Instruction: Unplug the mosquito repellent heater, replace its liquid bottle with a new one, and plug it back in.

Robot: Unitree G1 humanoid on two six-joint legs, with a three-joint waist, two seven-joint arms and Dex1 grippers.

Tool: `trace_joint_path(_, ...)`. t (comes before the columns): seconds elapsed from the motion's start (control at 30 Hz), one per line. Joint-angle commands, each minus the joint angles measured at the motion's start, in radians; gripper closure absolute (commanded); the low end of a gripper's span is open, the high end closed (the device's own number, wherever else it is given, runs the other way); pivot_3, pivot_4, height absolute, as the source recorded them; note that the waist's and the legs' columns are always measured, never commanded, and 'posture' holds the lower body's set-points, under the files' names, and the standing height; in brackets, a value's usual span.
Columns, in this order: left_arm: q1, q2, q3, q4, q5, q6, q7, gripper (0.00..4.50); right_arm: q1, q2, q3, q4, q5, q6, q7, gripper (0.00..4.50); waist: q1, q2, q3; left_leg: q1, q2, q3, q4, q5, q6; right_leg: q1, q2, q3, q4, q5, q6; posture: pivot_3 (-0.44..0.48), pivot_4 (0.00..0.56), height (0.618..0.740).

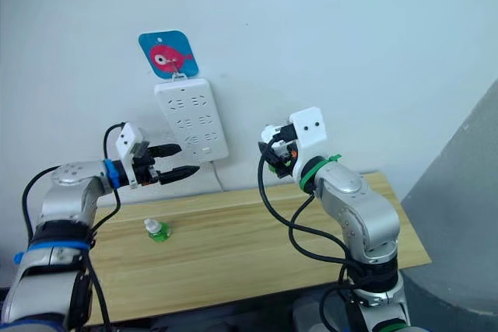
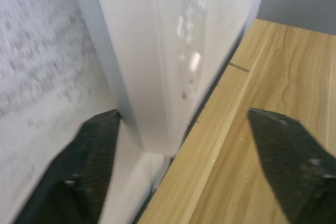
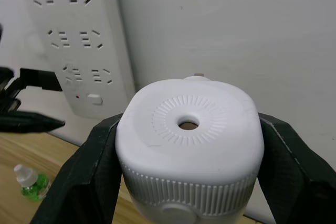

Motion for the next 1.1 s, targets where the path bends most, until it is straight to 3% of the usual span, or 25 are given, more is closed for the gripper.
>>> trace_joint_path(0.03,0.101,0.009,0.102,-0.274,-0.112,0.067,0.071,0.0,0.004,0.012,-0.046,-0.054,0.037,-0.015,-0.008,1.41,0.0,0.0,0.0,0.0,0.0,0.0,0.0,0.0,0.0,-0.001,-0.001,0.0,0.002,0.0,0.0,-0.198,0.058,0.733)
trace_joint_path(0.17,0.272,-0.033,0.102,-0.593,-0.222,0.19,0.136,0.0,0.012,0.057,-0.109,-0.059,0.093,-0.03,-0.014,1.41,0.001,0.0,0.0,0.001,-0.001,0.001,0.0,0.0,0.0,-0.001,-0.001,0.001,0.003,-0.003,0.004,-0.19,0.056,0.733)
trace_joint_path(0.23,0.348,-0.061,0.045,-0.775,-0.314,0.292,0.158,0.0,0.015,0.098,-0.153,-0.06,0.136,-0.032,-0.016,1.41,0.003,0.0,0.0,0.001,0.0,0.001,0.0,0.0,0.0,0.0,-0.001,0.001,0.003,-0.003,0.004,-0.186,0.056,0.733)
trace_joint_path(0.33,0.374,-0.106,-0.015,-0.891,-0.373,0.383,0.223,0.0,0.011,0.146,-0.204,-0.06,0.193,-0.016,-0.029,1.41,0.013,0.0,0.0,0.001,-0.002,0.002,0.001,0.0,0.0,0.001,0.002,0.001,0.003,-0.004,0.005,-0.187,0.055,0.733)
trace_joint_path(0.6,0.269,-0.235,-0.081,-0.829,-0.332,0.342,0.365,0.0,-0.006,0.23,-0.302,-0.071,0.37,0.049,-0.104,1.41,0.024,0.002,0.001,0.003,-0.001,0.002,0.002,0.0,0.0,0.001,0.007,0.002,0.003,-0.004,0.004,-0.201,0.05,0.733)
trace_joint_path(1.1,0.204,-0.325,-0.167,-0.738,-0.261,0.175,0.357,0.0,0.012,0.264,-0.336,-0.026,0.705,0.022,-0.342,1.41,0.002,0.003,0.0,0.001,-0.001,0.004,0.001,0.0,0.0,0.0,0.007,0.003,0.003,-0.004,0.004,-0.228,0.027,0.733)
